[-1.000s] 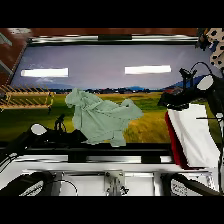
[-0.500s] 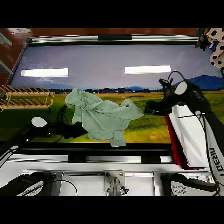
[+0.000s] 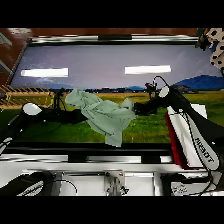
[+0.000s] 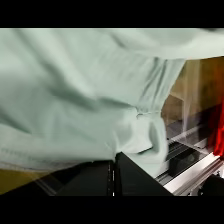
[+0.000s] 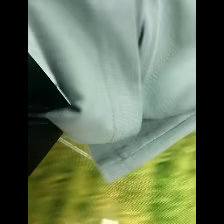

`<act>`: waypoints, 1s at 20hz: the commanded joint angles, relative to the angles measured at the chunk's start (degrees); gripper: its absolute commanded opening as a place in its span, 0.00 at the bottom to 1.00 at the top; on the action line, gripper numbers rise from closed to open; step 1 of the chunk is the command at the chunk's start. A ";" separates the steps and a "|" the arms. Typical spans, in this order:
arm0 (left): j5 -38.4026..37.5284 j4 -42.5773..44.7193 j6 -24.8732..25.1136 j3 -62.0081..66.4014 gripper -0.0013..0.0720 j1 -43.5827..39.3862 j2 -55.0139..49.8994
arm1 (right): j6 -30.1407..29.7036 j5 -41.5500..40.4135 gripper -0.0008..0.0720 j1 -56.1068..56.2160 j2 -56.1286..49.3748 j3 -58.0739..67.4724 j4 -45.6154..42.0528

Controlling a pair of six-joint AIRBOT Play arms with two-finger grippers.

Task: Fold the shirts.

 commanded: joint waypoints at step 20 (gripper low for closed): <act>-16.74 44.92 -13.20 63.04 0.06 -0.02 21.51 | 4.17 25.57 0.11 0.00 46.31 30.47 -15.78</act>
